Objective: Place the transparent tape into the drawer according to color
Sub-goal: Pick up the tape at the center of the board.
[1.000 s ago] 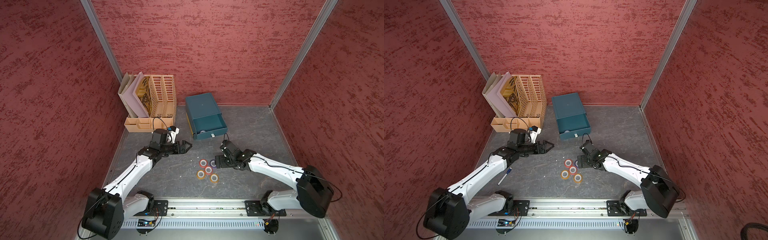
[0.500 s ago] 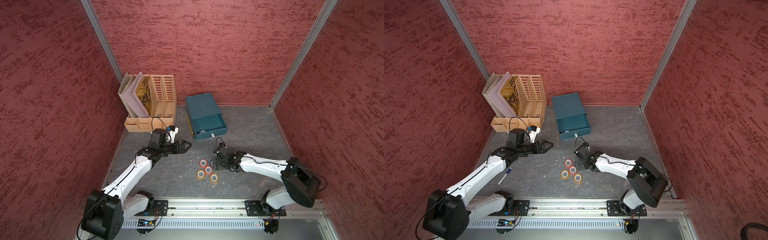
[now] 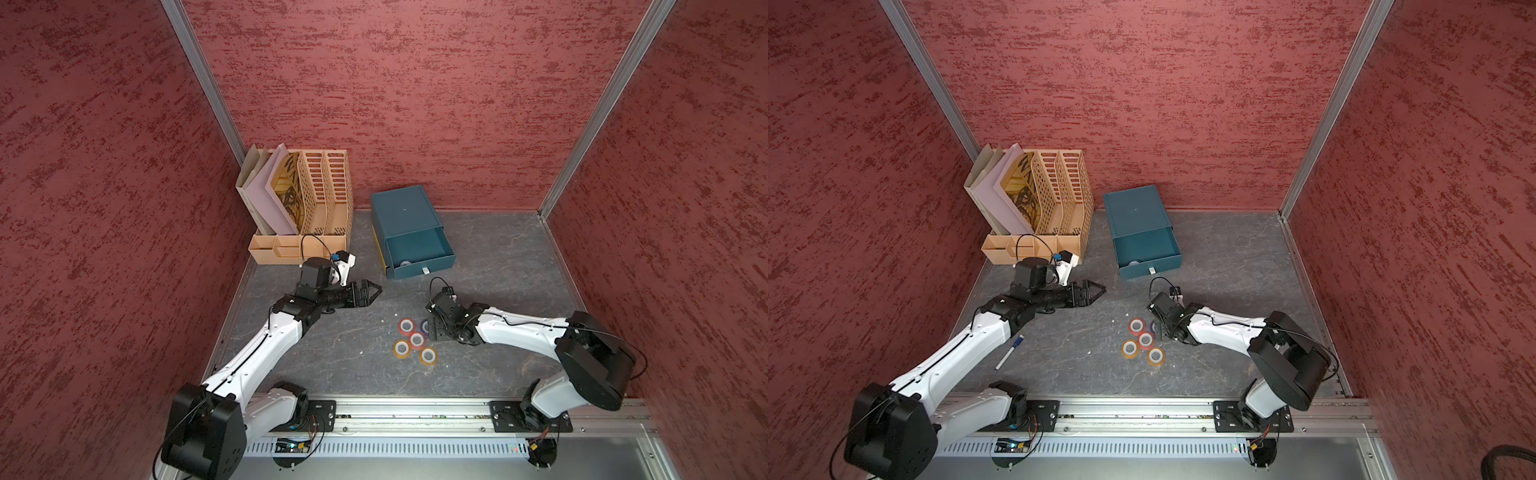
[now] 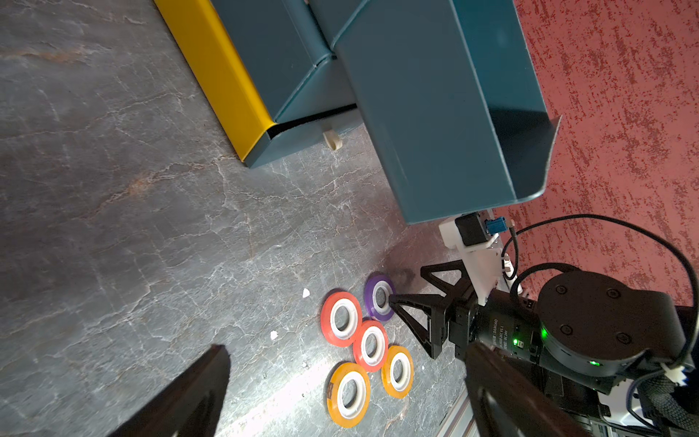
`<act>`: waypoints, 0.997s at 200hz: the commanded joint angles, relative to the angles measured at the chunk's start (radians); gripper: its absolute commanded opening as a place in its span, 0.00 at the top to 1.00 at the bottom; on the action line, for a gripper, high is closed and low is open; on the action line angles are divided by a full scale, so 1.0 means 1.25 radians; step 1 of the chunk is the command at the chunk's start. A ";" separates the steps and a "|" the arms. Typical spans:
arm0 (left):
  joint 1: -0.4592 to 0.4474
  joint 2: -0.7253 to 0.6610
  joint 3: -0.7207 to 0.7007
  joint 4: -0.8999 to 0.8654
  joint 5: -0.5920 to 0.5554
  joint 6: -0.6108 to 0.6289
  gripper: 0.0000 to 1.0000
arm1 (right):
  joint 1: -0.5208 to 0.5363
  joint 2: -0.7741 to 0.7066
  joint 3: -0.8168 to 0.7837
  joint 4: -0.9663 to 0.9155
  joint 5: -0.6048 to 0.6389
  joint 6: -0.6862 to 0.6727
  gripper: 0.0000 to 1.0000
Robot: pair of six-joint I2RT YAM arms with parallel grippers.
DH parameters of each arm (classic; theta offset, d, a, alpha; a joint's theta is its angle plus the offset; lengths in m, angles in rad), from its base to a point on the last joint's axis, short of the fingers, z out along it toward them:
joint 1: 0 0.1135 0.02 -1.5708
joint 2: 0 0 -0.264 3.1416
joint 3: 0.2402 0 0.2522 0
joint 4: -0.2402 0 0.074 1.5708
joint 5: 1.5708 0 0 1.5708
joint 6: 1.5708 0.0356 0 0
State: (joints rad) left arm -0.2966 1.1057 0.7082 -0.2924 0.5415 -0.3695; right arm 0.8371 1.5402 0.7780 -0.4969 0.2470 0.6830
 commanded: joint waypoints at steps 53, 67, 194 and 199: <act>0.007 -0.010 0.011 -0.010 0.004 0.012 0.00 | 0.008 -0.063 0.013 -0.126 0.048 0.043 0.15; 0.007 -0.008 0.013 -0.008 0.005 0.010 0.00 | 0.008 -0.057 0.025 -0.115 0.034 0.035 0.16; 0.015 -0.022 0.016 -0.029 0.009 0.021 0.00 | -0.021 0.057 0.048 -0.142 -0.053 0.028 0.47; 0.015 -0.023 0.015 -0.029 0.009 0.022 0.00 | -0.024 0.057 0.049 -0.150 -0.061 0.026 0.50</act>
State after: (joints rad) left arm -0.2852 1.0973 0.7082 -0.3233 0.5423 -0.3618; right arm 0.8227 1.5871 0.8360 -0.6247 0.2348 0.7216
